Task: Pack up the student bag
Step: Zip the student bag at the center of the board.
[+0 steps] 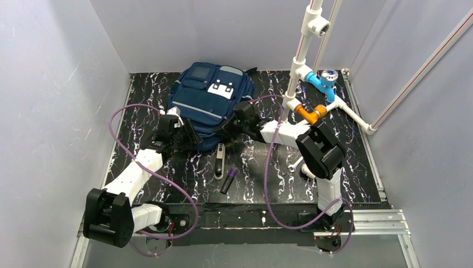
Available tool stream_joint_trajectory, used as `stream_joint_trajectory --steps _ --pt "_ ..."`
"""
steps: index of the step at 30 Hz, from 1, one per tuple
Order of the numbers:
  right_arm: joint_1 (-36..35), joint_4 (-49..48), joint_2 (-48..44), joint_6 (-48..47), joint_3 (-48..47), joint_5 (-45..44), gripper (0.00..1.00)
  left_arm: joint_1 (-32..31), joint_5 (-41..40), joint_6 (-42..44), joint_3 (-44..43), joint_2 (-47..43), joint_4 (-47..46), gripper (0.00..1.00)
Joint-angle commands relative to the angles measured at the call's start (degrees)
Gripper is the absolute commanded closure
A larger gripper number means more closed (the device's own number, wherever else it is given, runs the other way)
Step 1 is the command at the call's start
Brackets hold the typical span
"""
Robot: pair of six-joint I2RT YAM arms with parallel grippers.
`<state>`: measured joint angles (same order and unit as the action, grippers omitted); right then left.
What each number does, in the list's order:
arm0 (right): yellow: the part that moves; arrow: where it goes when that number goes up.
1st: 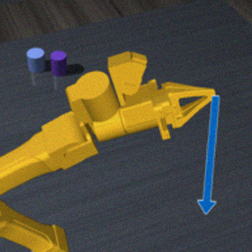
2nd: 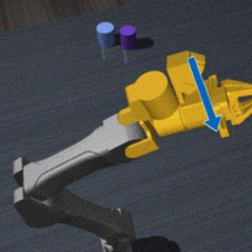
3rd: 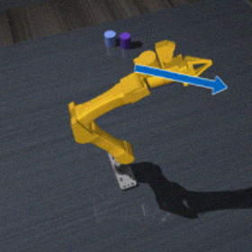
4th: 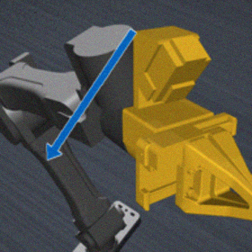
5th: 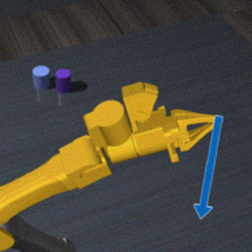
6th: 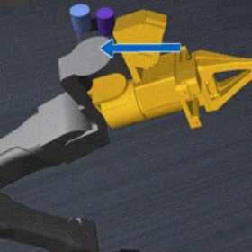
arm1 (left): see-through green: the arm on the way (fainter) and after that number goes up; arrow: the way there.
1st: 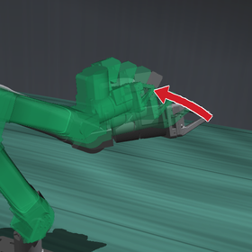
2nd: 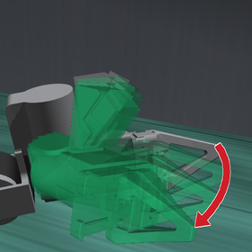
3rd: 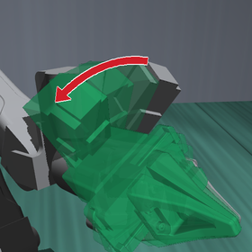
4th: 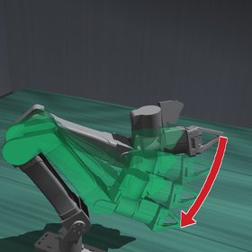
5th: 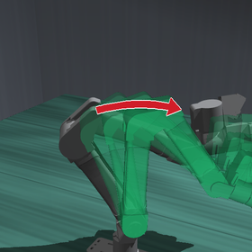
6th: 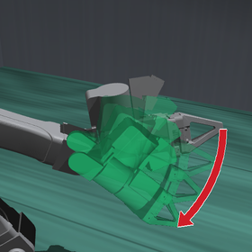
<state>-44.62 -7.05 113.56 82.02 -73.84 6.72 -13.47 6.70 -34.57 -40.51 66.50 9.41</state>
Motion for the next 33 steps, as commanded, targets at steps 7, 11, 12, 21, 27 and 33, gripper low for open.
stream_joint_trajectory --steps 7,11,12,21,27,33 --pt "1.0 -8.9 -6.2 7.7 0.1 -1.5 0.99 -2.7 -10.9 4.1 -2.0 1.7 -3.2 0.53" --pt "1.0 -9.4 -6.7 7.8 0.3 -1.8 0.99 -3.5 -12.8 5.5 -3.3 4.4 -3.4 0.54" --pt "1.0 -9.2 -7.0 7.6 0.2 -2.2 0.99 -3.6 -12.9 5.5 -3.6 5.2 -3.4 0.55" --pt "1.0 -8.7 -6.9 6.8 0.2 -2.4 0.99 -4.6 -13.9 6.1 -4.0 6.7 -3.1 0.74" --pt "1.0 -7.6 -6.7 4.1 -1.2 -3.4 0.99 -4.6 -18.5 6.5 -4.4 4.4 6.5 0.95" --pt "1.1 1.3 -5.4 -13.1 -6.9 -9.0 0.99 2.8 -27.0 7.8 -4.4 -1.3 16.6 1.00"
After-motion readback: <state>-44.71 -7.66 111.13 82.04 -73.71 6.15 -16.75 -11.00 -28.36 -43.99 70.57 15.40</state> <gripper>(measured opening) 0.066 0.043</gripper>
